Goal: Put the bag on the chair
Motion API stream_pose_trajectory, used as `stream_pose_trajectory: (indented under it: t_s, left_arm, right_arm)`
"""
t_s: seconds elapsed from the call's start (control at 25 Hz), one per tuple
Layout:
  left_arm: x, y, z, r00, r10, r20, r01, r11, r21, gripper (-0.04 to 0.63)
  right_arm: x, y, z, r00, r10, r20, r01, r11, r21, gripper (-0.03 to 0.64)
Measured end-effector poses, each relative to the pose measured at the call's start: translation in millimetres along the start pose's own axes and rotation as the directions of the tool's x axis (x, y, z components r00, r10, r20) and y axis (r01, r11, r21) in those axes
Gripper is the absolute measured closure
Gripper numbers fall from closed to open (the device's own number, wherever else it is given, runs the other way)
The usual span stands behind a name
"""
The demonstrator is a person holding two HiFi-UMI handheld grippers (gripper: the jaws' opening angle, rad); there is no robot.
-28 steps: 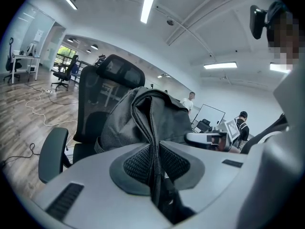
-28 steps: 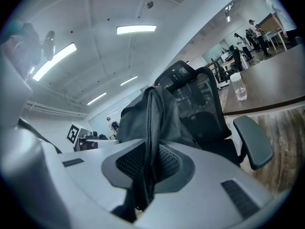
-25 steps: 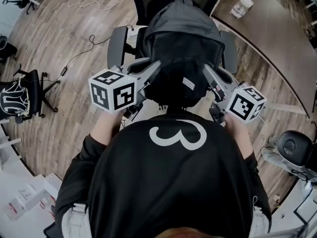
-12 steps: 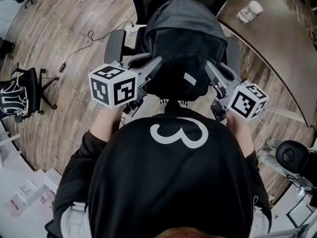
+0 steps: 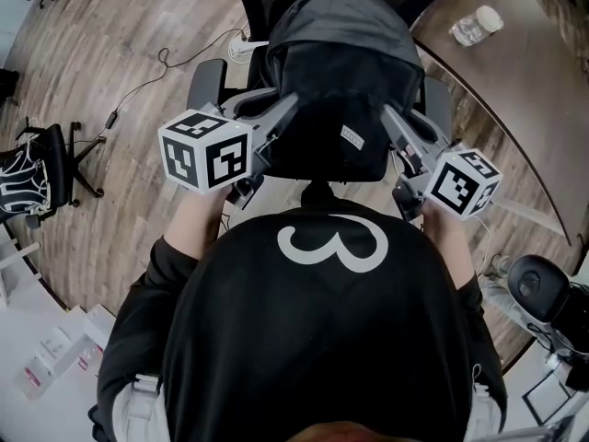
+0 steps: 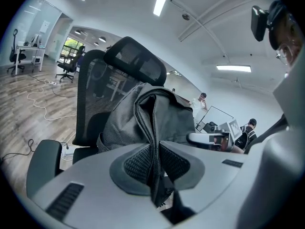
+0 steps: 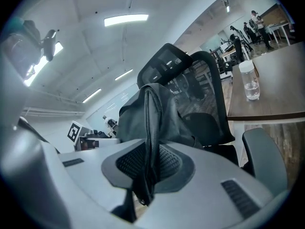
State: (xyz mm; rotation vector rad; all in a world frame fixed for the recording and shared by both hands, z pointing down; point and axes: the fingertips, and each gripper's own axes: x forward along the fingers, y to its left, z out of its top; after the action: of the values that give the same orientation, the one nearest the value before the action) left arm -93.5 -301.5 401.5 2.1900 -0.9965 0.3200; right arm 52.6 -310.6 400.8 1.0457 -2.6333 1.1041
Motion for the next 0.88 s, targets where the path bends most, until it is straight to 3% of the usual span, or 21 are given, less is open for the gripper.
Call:
stream_pose_trajectory:
  t_s: [0.24, 0.88]
  left_arm:
    - [-3, -2, -2, 1.000, -0.001, 0.000, 0.001, 1.000, -0.014, 0.529]
    - [1, 0, -7, 0.999, 0.015, -0.031, -0.016, 1.000, -0.020, 0.529]
  right_arm:
    - [-4, 5, -4, 1.000, 0.018, -0.004, -0.018, 1.000, 0.010, 0.555]
    - [0, -6, -4, 0.999, -0.027, -0.044, 0.027, 1.000, -0.016, 0.555]
